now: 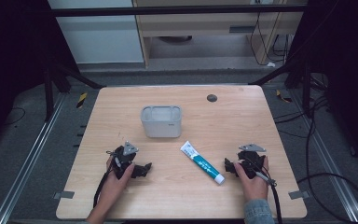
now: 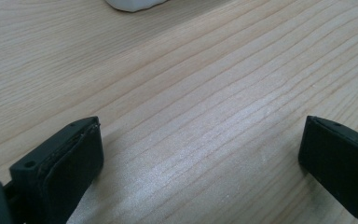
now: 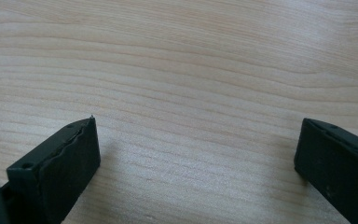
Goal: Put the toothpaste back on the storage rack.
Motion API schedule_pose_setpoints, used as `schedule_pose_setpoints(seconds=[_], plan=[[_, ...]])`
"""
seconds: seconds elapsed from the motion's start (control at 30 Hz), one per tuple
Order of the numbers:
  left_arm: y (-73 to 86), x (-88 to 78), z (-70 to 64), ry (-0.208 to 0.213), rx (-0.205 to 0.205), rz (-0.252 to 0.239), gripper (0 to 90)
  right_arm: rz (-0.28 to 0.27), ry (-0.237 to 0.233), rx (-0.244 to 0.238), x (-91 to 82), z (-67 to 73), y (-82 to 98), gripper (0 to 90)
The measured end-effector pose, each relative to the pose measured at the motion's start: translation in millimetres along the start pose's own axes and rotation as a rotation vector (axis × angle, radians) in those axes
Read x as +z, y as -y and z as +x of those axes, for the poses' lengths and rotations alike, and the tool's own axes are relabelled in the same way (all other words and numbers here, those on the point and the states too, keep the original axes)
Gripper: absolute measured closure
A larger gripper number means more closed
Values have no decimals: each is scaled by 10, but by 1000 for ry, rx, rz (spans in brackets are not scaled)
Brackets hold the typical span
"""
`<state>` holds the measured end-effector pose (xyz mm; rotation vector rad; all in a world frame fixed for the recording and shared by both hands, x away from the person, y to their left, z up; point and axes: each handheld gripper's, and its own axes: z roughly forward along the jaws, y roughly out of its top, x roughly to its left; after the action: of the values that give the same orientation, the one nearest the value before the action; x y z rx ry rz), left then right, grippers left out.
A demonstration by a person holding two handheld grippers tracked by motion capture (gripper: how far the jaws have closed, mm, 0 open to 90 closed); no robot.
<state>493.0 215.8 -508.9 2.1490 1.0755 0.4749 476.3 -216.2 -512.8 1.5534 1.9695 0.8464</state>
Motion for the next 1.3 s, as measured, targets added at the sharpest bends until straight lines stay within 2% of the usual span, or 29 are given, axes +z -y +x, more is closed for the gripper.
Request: schedule_pose_setpoints(seconds=[0.27,1.03,1.13,1.23,1.3], plan=[[-15,16,4,-16,-17,0,0,0,-14,-5,-12,-4,11,7],[-23,25,15,-8,-9,-1,0,-1,-21,-17,-17,-10,16,8],[-23,25,16,-8,-9,0,0,-2,-32,-33,-31,-6,28,16],[-29,31,17,-6,-8,-1,0,-9,-53,-50,-44,-20,35,49],[-40,42,23,-3,-4,0,0,-8,-72,-70,-75,-40,18,171]])
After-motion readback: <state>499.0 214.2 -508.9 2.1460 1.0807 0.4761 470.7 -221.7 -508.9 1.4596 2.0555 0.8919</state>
